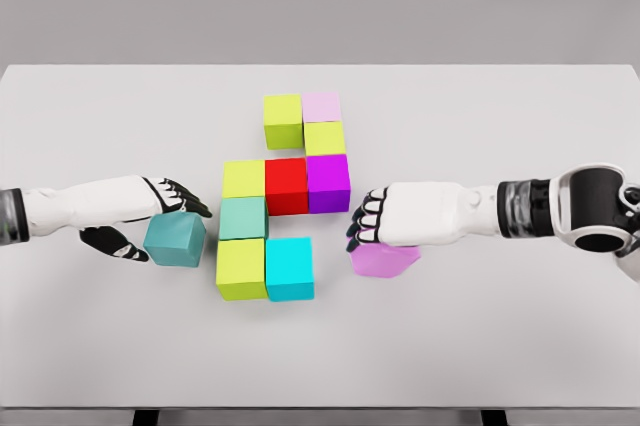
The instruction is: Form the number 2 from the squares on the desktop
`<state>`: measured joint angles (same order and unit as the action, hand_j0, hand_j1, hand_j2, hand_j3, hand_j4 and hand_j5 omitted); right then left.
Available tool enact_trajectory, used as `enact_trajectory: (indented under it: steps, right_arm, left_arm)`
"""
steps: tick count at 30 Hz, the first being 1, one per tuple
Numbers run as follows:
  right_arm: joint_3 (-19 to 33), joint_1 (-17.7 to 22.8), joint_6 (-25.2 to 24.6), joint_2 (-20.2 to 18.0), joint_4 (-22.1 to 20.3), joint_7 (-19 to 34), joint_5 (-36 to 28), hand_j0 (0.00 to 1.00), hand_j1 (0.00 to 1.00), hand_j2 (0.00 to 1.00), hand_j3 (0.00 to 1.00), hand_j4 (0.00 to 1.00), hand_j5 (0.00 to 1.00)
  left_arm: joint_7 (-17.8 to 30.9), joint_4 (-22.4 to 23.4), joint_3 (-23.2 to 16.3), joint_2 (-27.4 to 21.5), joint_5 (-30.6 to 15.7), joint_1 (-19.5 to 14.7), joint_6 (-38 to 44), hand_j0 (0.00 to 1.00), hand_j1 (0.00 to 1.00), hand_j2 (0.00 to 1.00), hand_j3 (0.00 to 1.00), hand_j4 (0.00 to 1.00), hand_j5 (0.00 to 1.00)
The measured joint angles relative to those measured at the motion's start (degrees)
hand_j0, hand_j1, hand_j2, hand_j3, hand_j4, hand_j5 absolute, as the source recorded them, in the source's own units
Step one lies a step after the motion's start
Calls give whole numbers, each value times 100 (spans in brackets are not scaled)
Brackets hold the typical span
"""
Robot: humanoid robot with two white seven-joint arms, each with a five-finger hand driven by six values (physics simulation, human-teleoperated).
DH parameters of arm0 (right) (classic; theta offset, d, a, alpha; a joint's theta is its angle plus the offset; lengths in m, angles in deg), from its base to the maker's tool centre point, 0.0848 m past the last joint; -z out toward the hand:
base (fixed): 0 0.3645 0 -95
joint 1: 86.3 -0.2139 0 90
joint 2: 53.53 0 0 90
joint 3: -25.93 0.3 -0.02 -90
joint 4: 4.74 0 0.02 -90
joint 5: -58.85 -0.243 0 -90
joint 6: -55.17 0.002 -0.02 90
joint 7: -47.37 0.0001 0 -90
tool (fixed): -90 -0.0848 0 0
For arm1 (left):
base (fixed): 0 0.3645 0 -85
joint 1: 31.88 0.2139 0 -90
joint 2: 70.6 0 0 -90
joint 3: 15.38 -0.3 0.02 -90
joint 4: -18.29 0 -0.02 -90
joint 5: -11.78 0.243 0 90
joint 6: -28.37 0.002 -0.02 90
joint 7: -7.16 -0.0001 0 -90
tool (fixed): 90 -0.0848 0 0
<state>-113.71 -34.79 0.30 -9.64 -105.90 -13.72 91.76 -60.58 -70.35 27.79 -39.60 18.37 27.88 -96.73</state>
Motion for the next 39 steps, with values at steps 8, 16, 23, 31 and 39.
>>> enact_trajectory:
  steps: [8,16,23,31,39]
  right_arm:
    - [28,0,0,-39,1,-12,-13,99,99,99,99,99,99]
    - [260,9,-1,-527,-4,-67,-586,99,99,99,99,99,99]
    - [358,18,-1,-1095,8,-80,-792,99,99,99,99,99,99]
    - [264,35,-1,-1200,220,-33,-195,93,93,93,93,93,93]
    - [101,53,-1,-1129,154,-18,194,71,71,71,71,71,71]
  left_arm:
    - [0,13,-46,95,70,-9,1,92,92,92,92,92,92]
    - [-9,105,-96,128,111,0,8,81,81,81,81,81,81]
    - [-12,179,-102,100,89,-35,13,77,77,77,77,77,77]
    - [-16,248,-95,48,78,-62,13,60,60,60,60,60,60]
    - [-16,265,-93,44,107,-79,3,58,58,58,58,58,58]
